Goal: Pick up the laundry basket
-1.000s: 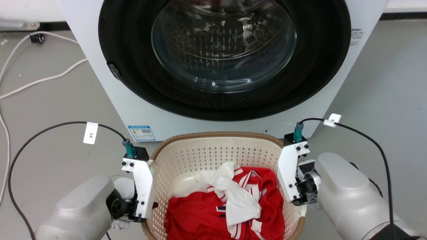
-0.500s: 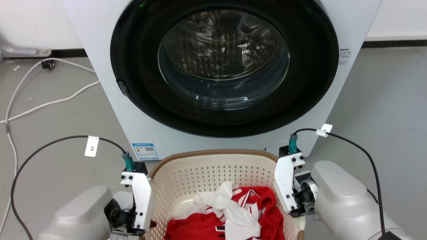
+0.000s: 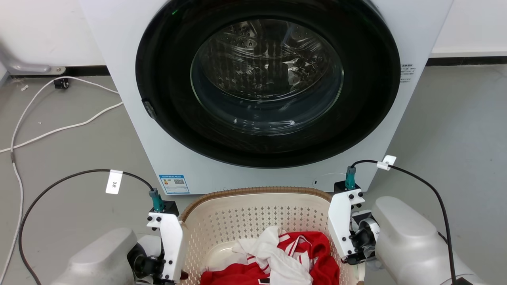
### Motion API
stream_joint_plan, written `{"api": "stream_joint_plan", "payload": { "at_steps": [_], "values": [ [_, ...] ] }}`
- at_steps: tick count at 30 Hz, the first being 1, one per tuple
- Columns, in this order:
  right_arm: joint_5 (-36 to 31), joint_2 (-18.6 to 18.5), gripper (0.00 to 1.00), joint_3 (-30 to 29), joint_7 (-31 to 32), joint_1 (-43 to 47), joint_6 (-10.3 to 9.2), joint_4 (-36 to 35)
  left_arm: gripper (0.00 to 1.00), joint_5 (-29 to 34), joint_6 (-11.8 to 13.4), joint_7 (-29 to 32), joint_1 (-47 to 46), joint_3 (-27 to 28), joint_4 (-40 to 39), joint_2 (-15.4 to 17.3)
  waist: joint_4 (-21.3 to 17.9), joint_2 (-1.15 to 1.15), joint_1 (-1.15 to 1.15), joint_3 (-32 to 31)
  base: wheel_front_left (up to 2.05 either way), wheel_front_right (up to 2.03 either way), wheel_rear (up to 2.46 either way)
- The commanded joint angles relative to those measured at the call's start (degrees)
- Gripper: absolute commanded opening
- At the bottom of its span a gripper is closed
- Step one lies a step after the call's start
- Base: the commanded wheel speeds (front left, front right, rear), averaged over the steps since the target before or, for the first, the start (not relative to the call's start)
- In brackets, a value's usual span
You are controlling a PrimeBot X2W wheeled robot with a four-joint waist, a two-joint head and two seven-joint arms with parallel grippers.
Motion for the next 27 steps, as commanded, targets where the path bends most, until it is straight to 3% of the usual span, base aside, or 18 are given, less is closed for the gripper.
{"api": "stream_joint_plan", "payload": {
  "at_steps": [1, 27],
  "values": [
    [0.0, -0.7, 0.0, 0.5, -0.2, -0.3, 0.2, 0.3, 0.0, 0.1, -0.1, 0.0, 0.0, -0.4, 0.0, 0.4, 0.0, 0.0, 0.01, 0.0, 0.0, 0.0, 0.0],
    [1.1, -0.7, 0.0, 2.1, -0.9, -1.6, 0.19, 2.1, 0.0, -0.9, -0.2, 0.9, -1.2, -1.5, 0.4, 0.3, -0.5, 0.0, 0.01, 0.4, 0.0, 0.0, 0.0]
  ]
}}
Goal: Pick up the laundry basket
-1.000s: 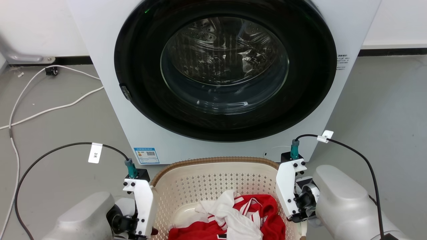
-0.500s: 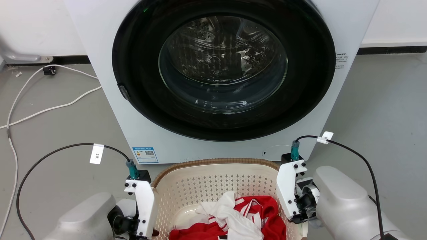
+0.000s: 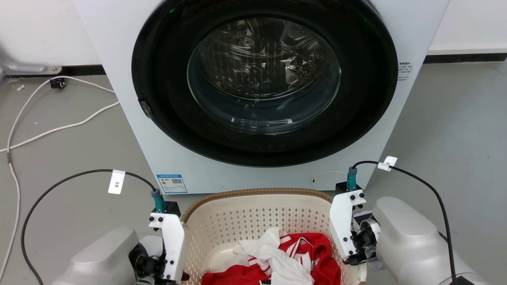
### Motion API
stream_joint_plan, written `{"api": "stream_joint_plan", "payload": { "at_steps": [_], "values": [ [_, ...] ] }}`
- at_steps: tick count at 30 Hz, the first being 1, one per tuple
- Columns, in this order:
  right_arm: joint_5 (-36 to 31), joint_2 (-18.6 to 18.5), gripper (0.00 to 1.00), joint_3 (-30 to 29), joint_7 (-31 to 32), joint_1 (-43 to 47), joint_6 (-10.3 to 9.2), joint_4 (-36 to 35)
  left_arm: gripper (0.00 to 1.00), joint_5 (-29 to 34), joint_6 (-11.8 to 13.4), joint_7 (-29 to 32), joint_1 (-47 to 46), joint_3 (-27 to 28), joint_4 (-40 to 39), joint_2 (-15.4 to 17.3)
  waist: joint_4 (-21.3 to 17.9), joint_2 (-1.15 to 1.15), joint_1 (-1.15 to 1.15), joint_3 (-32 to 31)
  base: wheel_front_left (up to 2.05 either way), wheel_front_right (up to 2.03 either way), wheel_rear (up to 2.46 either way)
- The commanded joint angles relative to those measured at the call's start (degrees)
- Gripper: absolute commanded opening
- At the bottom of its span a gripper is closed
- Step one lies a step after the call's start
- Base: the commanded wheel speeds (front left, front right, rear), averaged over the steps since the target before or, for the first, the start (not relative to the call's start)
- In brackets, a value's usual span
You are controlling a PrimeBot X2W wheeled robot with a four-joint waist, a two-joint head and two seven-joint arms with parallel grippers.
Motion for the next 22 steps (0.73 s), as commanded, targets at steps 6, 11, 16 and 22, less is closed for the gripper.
{"api": "stream_joint_plan", "payload": {
  "at_steps": [6, 11, 16, 22],
  "values": [
    [-0.1, -0.7, 0.0, 0.5, -0.5, -1.2, 0.18, 0.8, 0.0, 0.1, -0.2, 0.1, -1.1, -0.5, 0.5, 0.7, 0.1, 0.0, 0.0, 0.0, 0.0, 0.0, 0.0],
    [0.1, -0.8, 0.0, 0.6, -0.6, -1.2, 0.18, 1.1, 0.0, 0.3, -0.2, 0.3, -1.1, -0.7, 0.6, 0.6, 0.3, 0.0, 0.0, 0.1, 0.0, 0.0, 0.0],
    [0.6, -0.8, 0.0, 0.9, -0.6, -1.2, 0.18, 0.9, 0.0, 0.1, -0.2, 0.4, -1.3, -0.8, 0.8, 0.6, 0.4, 0.0, 0.0, 0.1, 0.0, 0.0, 0.0],
    [1.2, -0.8, 0.0, 1.3, -0.5, -1.1, 0.18, 0.6, 0.0, 0.0, -0.2, 0.5, -1.4, -1.0, 0.9, 0.5, 0.4, 0.0, 0.0, 0.0, 0.0, 0.0, 0.0]
  ]
}}
